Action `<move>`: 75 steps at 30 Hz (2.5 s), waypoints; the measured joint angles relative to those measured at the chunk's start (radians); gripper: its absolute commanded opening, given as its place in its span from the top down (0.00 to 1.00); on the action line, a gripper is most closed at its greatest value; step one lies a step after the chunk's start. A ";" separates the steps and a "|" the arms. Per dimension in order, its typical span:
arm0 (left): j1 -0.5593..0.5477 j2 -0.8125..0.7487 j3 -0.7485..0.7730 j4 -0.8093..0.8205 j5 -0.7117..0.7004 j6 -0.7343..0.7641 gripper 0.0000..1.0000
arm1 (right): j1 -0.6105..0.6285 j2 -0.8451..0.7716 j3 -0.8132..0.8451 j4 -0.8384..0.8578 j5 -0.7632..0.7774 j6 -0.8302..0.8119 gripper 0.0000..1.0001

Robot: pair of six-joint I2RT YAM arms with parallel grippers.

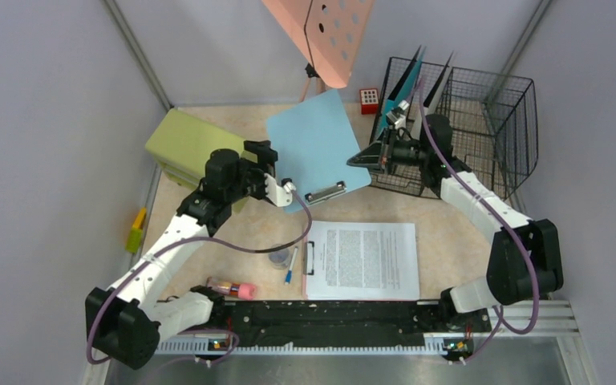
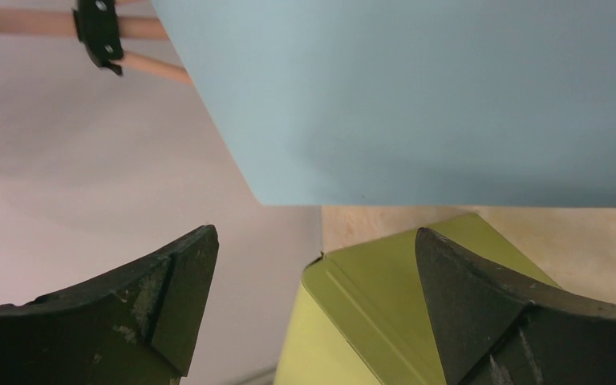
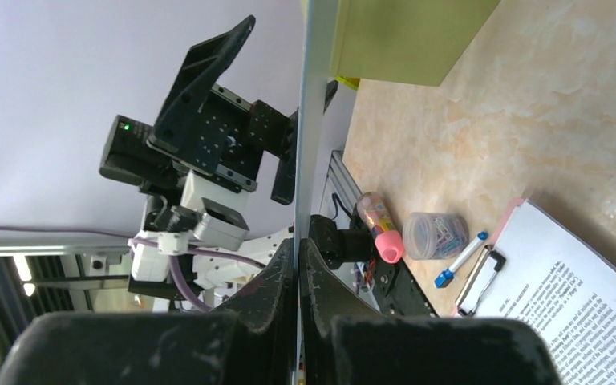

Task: Organize the desk
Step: Pick up the folder from the center of the board.

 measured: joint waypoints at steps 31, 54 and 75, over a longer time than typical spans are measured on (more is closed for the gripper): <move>-0.016 0.023 -0.264 0.629 0.414 0.233 0.53 | -0.018 -0.050 -0.077 0.093 -0.061 0.095 1.00; -0.068 -0.013 -0.336 0.731 0.403 0.257 1.00 | -0.038 -0.071 -0.098 0.104 -0.088 0.102 1.00; -0.066 -0.061 -0.433 0.780 0.362 0.205 0.39 | -0.103 -0.082 -0.161 0.391 -0.100 0.285 1.00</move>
